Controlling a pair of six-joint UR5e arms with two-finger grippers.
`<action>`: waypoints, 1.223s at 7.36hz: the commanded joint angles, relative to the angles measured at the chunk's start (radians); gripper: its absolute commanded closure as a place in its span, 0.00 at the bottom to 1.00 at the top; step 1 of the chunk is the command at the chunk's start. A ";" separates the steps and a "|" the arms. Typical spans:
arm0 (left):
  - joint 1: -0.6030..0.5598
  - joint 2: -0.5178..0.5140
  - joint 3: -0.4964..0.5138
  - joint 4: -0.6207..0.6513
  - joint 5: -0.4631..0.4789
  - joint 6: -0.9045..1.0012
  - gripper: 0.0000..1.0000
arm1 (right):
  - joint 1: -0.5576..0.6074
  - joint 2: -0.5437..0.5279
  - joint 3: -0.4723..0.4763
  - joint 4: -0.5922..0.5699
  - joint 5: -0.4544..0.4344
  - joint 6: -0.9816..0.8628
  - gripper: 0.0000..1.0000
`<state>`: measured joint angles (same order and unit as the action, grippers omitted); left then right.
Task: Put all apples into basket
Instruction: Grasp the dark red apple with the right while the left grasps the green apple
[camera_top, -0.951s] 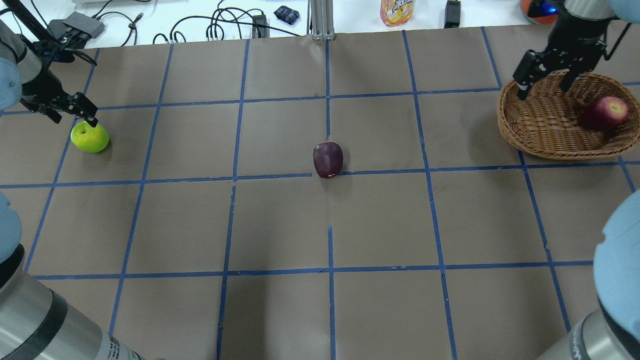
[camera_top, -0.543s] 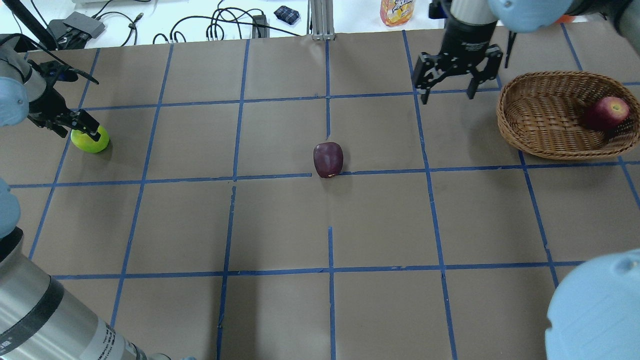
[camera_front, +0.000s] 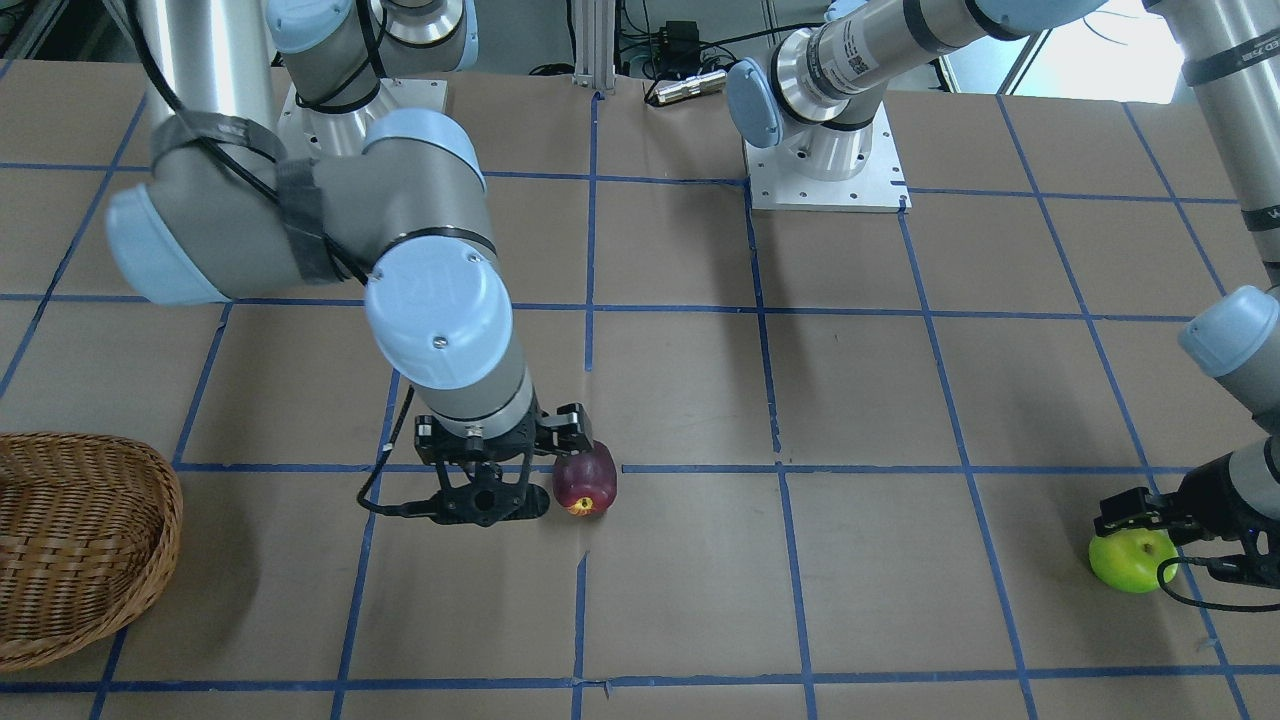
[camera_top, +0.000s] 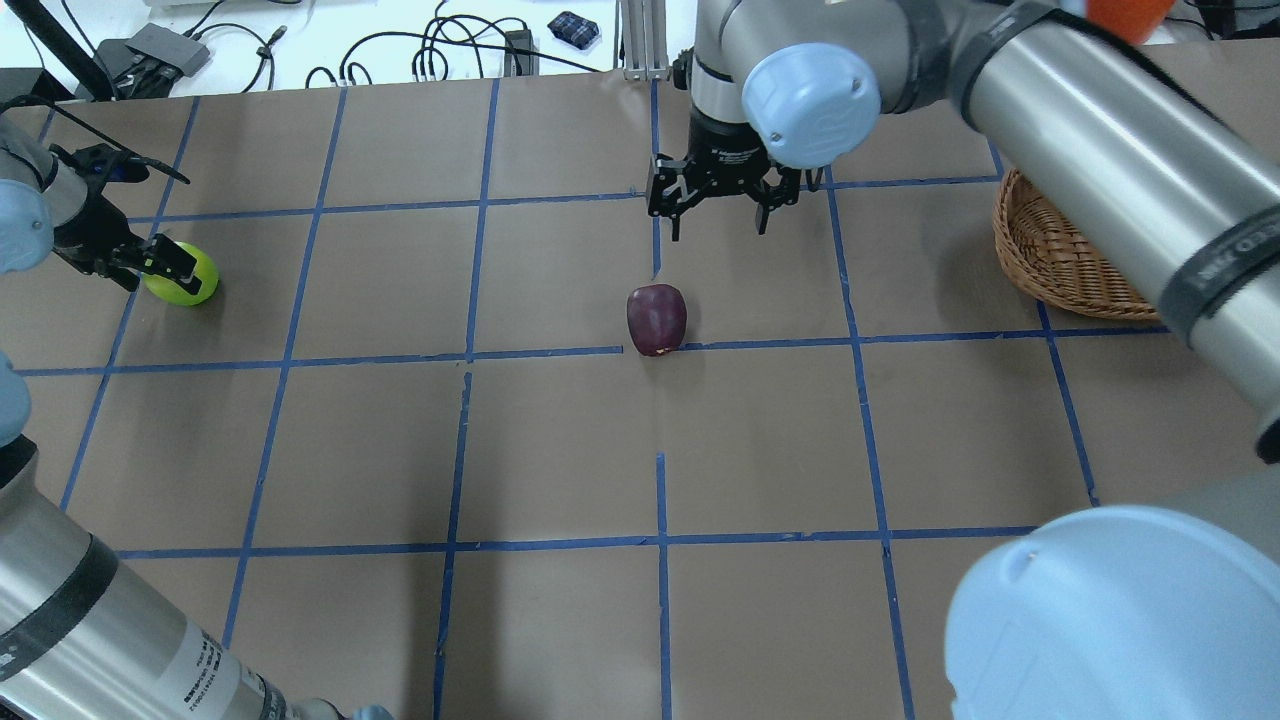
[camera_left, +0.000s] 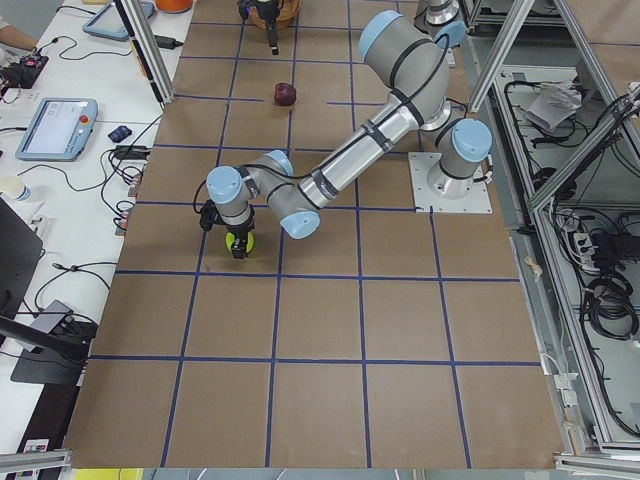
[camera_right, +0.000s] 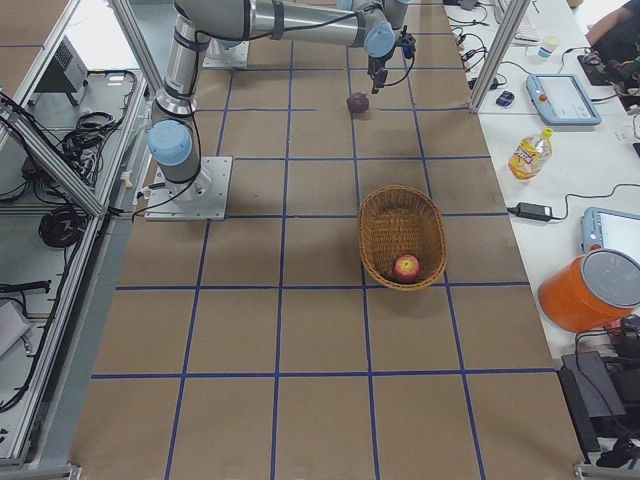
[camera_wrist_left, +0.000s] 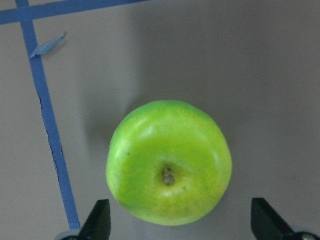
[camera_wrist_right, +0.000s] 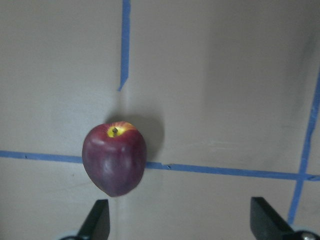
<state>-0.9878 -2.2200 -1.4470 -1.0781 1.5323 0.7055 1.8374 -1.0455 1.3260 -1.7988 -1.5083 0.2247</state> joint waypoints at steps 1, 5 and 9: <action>0.003 -0.004 -0.007 0.010 -0.081 0.006 0.08 | 0.060 0.073 0.002 -0.108 0.000 0.130 0.00; 0.003 -0.012 -0.007 0.064 -0.089 0.006 0.00 | 0.065 0.108 0.078 -0.143 0.002 0.194 0.00; 0.003 -0.013 0.000 0.064 -0.081 0.006 0.00 | 0.066 0.145 0.078 -0.175 0.046 0.199 0.00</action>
<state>-0.9848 -2.2324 -1.4495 -1.0142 1.4487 0.7106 1.9036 -0.9106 1.4023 -1.9734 -1.4720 0.4234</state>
